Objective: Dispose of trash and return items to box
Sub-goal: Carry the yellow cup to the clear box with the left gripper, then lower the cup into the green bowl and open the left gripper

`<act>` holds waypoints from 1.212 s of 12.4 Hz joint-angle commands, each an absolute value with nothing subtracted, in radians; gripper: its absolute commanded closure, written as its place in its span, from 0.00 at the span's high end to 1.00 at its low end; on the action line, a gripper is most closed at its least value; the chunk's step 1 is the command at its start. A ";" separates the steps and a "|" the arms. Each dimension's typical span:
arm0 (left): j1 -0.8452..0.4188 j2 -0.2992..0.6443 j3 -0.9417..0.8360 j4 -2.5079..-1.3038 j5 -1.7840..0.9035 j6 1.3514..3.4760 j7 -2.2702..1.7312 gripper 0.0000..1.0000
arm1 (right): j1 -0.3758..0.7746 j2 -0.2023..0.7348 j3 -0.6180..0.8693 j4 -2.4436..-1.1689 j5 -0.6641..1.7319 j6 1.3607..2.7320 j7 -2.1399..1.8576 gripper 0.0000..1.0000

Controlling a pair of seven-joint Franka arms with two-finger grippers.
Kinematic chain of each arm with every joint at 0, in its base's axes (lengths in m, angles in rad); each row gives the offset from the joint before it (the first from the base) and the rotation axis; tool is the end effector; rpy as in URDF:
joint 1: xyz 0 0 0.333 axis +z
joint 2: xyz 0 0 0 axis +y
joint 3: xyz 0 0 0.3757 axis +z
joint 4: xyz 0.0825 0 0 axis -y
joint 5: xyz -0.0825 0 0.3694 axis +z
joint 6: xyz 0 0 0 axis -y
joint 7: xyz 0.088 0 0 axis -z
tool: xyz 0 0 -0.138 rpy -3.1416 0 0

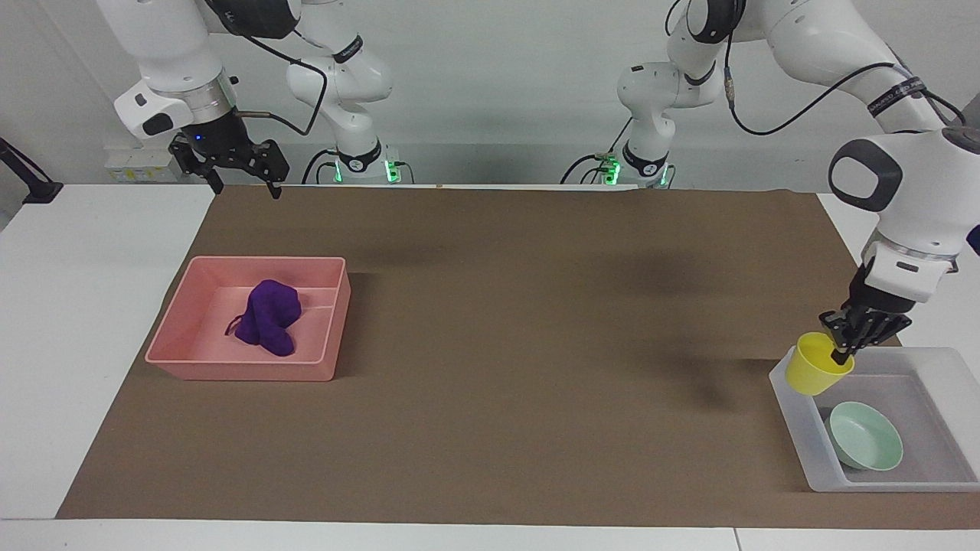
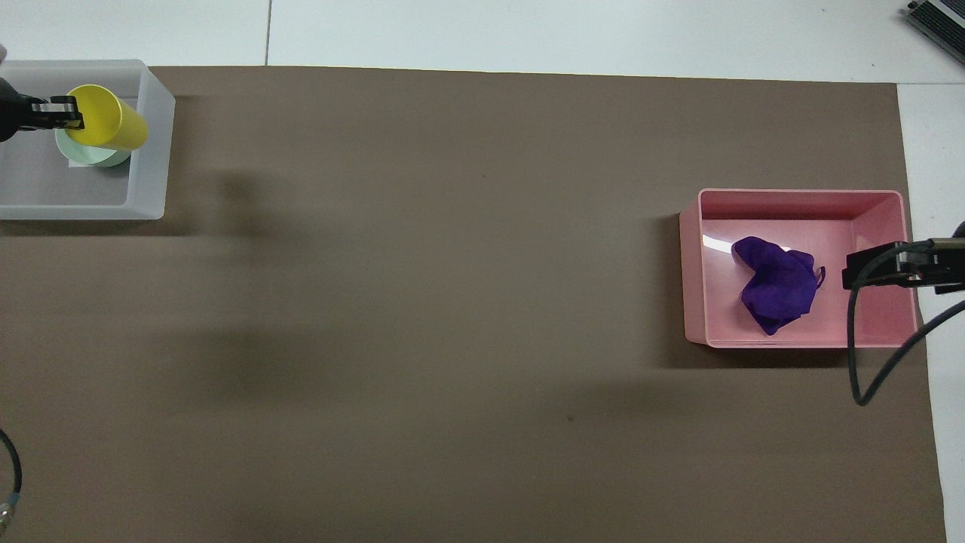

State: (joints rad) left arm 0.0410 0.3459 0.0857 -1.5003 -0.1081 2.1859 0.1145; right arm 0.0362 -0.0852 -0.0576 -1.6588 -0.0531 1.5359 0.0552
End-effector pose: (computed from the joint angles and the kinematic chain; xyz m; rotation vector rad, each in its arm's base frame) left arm 0.7080 0.0738 0.5375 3.0654 0.0756 0.5373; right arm 0.5023 -0.0197 0.6547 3.0899 -0.1192 -0.0572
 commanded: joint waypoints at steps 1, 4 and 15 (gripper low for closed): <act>0.106 0.449 0.077 -1.378 -0.130 2.192 0.138 0.00 | 0.029 -0.115 -0.051 -1.695 -0.043 1.557 0.061 1.00; 0.162 0.557 0.071 -1.287 -0.133 2.233 0.144 0.00 | 0.029 -0.115 -0.052 -1.695 -0.043 1.559 0.061 1.00; 0.183 0.640 0.072 -1.361 -0.172 2.396 0.141 0.10 | 0.031 -0.115 -0.051 -1.695 -0.043 1.557 0.063 1.00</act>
State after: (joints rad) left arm 0.1797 0.6521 0.0740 -1.3421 -0.1511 2.4014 0.1257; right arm 0.0362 -0.0853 -0.0576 -1.6588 -0.0531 1.5359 0.0552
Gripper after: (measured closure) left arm 0.974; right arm 0.000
